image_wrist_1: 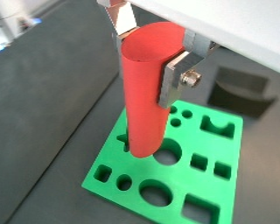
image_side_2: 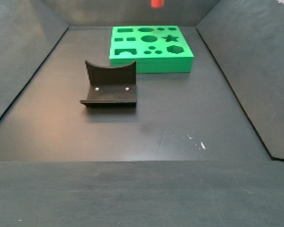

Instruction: Insert the oval object.

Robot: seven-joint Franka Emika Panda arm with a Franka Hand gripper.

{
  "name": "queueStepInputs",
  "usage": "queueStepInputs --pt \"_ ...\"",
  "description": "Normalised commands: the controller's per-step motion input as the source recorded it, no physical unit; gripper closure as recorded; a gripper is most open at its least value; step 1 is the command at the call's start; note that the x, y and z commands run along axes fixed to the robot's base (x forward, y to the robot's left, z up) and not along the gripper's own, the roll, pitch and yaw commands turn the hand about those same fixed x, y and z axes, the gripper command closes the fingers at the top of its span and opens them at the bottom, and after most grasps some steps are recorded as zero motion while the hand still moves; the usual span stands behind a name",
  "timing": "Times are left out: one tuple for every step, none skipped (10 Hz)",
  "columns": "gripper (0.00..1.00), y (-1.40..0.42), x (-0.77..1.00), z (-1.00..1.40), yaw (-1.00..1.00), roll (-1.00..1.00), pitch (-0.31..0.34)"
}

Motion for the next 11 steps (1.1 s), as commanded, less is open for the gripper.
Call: queueStepInputs --pt "1.00 -0.12 0.00 -0.34 -1.00 0.00 0.000" --pt "1.00 -0.12 0.00 -0.31 -1.00 0.00 0.000" --pt "1.00 -0.12 0.00 -0.30 -1.00 0.00 -0.003" --pt "1.00 -0.11 0.00 -0.26 -0.99 -0.02 -0.030" --pt "1.00 -0.12 0.09 -0.30 -0.88 -0.04 -0.069" --pt "1.00 -0.12 0.13 -0.31 -0.85 -0.05 -0.084" --pt "1.00 -0.14 0.08 -0.39 -0.89 0.00 -0.060" --pt "1.00 -0.11 0.02 -0.25 -0.93 -0.05 -0.067" --pt "1.00 -0.10 0.03 -0.22 -0.92 -0.07 -0.080" --pt "1.00 -0.11 0.01 -0.25 -0.94 -0.04 -0.064" --pt "1.00 -0.13 0.00 -0.33 -0.98 0.00 -0.044"
